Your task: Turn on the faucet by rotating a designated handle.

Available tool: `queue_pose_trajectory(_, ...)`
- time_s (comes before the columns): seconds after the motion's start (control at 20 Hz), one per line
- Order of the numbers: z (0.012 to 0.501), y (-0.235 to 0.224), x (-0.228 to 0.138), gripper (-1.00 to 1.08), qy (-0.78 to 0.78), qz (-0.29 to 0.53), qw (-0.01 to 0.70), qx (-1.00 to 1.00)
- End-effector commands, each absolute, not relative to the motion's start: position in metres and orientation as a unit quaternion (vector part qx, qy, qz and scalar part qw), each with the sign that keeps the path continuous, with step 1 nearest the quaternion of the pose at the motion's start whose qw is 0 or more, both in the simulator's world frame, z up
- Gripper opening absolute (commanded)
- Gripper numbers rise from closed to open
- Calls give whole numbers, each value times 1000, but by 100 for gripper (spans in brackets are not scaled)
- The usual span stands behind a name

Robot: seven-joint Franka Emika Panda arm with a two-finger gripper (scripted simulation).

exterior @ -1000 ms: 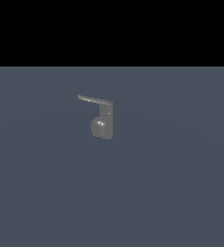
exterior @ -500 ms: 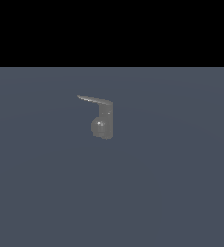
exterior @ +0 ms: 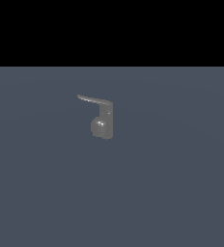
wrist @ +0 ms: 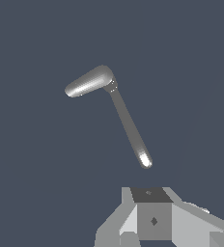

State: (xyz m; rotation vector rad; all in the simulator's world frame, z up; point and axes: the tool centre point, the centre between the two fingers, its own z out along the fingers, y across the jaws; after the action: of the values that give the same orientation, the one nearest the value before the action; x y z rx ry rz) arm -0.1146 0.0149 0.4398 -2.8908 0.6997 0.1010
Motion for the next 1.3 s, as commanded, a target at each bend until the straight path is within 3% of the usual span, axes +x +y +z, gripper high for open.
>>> queue_pose_trajectory(0.0,428,20,-96,-100,268,42,88,-958)
queue_pose_trajectory(1.25,268,75,59,-100,585,60,42,-807)
